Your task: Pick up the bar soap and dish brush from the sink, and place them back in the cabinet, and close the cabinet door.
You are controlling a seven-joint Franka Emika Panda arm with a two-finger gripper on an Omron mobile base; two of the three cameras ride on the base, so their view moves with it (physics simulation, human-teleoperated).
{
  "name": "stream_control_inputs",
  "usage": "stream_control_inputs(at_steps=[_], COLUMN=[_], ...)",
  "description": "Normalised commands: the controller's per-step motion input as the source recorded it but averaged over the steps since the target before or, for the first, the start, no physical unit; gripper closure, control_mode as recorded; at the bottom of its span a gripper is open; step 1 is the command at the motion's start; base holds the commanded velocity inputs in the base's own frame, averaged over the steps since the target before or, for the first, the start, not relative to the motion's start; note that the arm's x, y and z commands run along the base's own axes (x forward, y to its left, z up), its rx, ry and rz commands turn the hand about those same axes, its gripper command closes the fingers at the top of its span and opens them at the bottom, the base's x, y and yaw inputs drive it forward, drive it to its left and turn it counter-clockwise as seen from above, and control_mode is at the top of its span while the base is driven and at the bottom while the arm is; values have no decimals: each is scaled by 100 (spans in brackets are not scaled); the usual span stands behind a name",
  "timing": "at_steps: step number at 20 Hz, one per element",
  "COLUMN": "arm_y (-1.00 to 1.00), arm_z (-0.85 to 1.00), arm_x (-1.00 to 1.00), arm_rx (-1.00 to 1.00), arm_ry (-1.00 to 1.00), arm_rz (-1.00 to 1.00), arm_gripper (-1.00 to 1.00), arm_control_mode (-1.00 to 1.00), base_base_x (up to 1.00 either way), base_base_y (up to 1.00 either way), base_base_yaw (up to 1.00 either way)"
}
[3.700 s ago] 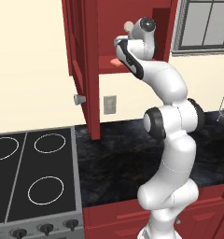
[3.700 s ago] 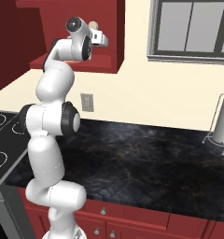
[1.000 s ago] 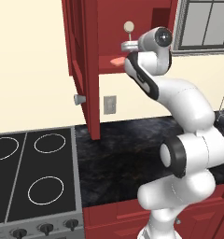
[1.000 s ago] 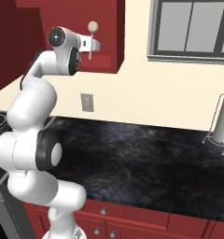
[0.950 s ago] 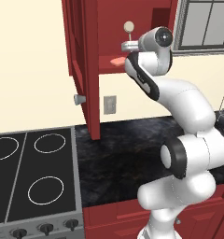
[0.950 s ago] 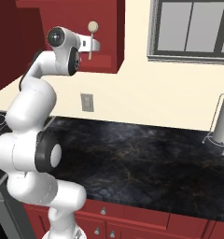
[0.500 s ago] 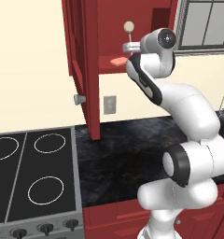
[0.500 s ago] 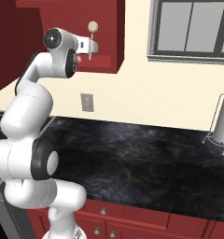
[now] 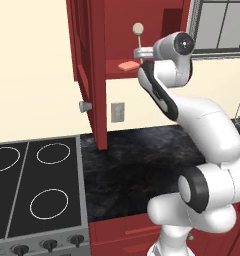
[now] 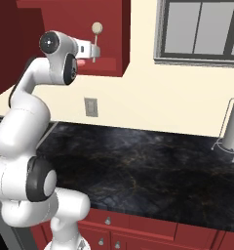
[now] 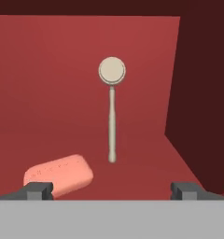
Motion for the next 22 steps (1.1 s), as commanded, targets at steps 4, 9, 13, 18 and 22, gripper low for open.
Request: stream_control_inputs(at_steps=[4,9,13,18,22], arm_y=[0,0,0,0,0], arm_z=[0,0,0,0,0], arm_x=[-32,-37,-53,-59,-56], arm_rx=[0,0,0,0,0], arm_ry=[0,0,0,-1,-1], arm_rz=[0,0,0,0,0], arm_gripper=[-100,-100,-100,-100,-100], arm_control_mode=[-100,-100,-100,-100,-100], base_base_x=[0,0,0,0,0], base_base_y=[0,0,0,0,0], base_base_yaw=[0,0,0,0,0])
